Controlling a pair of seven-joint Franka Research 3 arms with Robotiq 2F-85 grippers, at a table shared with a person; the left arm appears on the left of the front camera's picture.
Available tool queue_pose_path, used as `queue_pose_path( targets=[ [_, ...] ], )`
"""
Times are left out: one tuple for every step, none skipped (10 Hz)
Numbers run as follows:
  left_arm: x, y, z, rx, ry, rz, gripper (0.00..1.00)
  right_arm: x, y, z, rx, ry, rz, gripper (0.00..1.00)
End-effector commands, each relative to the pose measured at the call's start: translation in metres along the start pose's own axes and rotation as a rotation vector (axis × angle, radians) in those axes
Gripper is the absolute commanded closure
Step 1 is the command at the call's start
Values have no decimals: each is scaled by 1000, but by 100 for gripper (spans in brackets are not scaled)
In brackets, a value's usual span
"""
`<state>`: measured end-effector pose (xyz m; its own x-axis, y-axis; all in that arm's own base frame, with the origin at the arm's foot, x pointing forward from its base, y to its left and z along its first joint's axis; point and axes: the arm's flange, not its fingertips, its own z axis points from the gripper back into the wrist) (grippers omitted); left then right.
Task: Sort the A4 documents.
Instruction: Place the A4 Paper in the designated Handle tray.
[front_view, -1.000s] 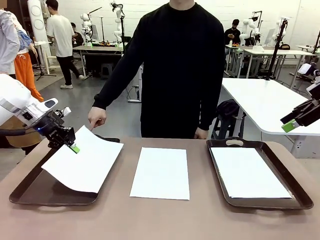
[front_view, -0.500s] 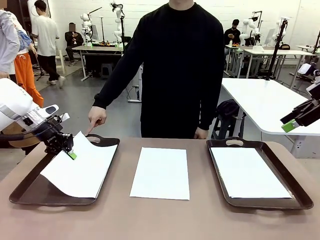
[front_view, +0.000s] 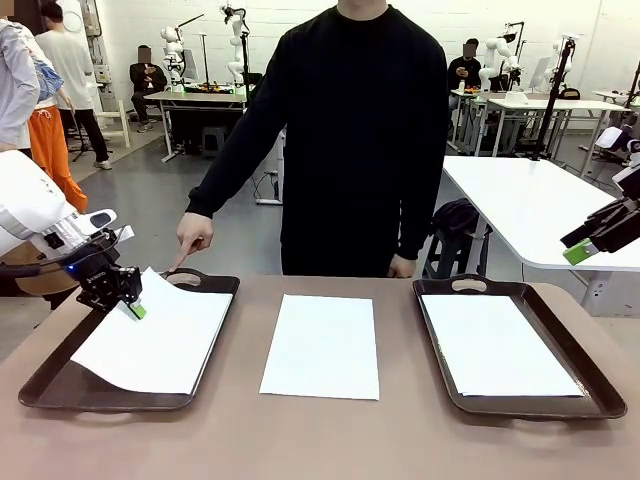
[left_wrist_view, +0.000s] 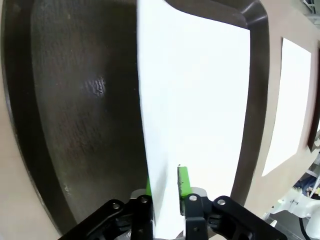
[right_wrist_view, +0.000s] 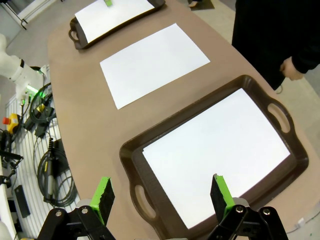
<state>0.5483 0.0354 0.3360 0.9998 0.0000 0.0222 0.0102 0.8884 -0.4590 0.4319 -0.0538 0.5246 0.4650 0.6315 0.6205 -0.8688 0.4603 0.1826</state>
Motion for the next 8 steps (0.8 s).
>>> queue_pose_path(
  targets=[
    [-4, -3, 4, 48, -3, 7, 76, 0, 0, 0, -11, 2, 0, 0],
    [-3, -3, 5, 54, -8, 3, 39, 0, 0, 0, -11, 2, 0, 0],
    [-2, -2, 7, 87, -7, -5, 56, 0, 0, 0, -11, 2, 0, 0],
    [-2, -2, 10, 113, -12, -10, 19, 0, 0, 0, -11, 2, 0, 0],
    [-1, -3, 13, 138, -16, -12, 36, 0, 0, 0, -11, 2, 0, 0],
    [-1, -1, 17, 144, -25, -8, 0, 0, 0, 0, -11, 2, 0, 0],
    [-1, -1, 22, 138, -43, -3, 16, 0, 0, 0, -11, 2, 0, 0],
    [-1, -3, 21, 152, -31, -13, 0, 0, 0, 0, -11, 2, 0, 0]
  ],
)
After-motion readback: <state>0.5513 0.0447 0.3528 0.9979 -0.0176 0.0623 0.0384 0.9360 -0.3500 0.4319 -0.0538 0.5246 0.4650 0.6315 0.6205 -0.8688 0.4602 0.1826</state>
